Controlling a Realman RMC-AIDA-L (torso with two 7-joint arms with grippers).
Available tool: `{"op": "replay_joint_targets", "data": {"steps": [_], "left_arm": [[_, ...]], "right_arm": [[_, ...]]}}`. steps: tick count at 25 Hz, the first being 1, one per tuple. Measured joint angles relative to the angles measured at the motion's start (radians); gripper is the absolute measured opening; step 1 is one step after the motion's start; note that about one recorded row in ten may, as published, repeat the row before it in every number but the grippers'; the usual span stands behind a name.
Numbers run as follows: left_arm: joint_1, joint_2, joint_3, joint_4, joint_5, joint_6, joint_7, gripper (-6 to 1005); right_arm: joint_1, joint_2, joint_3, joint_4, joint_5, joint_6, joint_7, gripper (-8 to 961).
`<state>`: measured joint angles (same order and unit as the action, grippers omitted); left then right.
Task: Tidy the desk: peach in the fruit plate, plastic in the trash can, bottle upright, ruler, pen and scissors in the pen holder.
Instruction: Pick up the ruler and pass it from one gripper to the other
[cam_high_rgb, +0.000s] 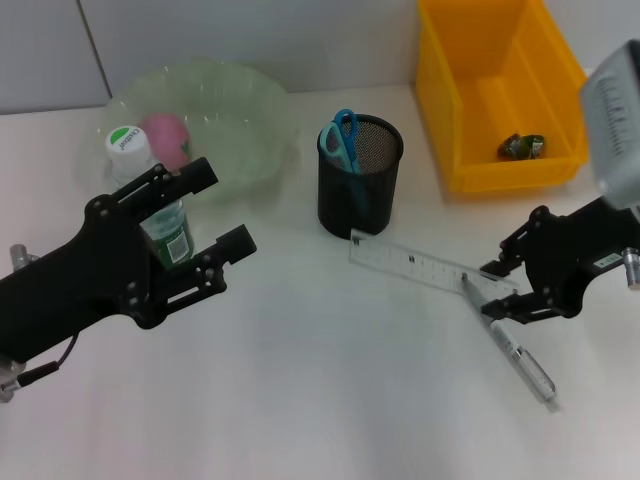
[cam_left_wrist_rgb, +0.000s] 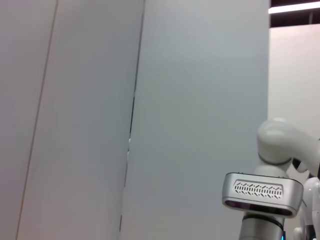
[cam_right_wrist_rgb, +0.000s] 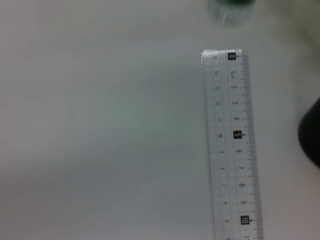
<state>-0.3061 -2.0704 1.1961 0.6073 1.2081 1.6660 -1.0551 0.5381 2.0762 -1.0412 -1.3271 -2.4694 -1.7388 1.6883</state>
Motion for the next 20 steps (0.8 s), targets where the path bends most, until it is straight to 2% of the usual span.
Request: {"op": "replay_joint_targets", "data": {"steps": [3,4,8,13,20], "left_arm": [[0.0,0.0,0.0,0.0,0.0,0.0,0.0,784],[-0.007,0.002,-0.003,-0.039,-0.052,0.063,0.075,784],[-0.007,0.002,-0.004,-0.042,-0.067,0.075,0.078,784],[-0.013,0.0,0.009,-0.068,-0.103,0.087,0.106,784],[-0.022,0.001,0.002,-0.075,-0.106,0.105,0.11,784]], "right_arm": [[-0.045,0.001,0.081,0.058,0.113,0.004,-0.057,394],[-0.055,0.001,0.1,0.075,0.147,0.007,-0.074,394],[-0.077,0.001,0.151,0.141,0.251,0.011,-0.136,393],[-0.077,0.002,0.168,0.271,0.348,0.012,-0.225,393],[-0.084,-0.006,0.191,0.343,0.456,-0.011,-0.304,393]]}}
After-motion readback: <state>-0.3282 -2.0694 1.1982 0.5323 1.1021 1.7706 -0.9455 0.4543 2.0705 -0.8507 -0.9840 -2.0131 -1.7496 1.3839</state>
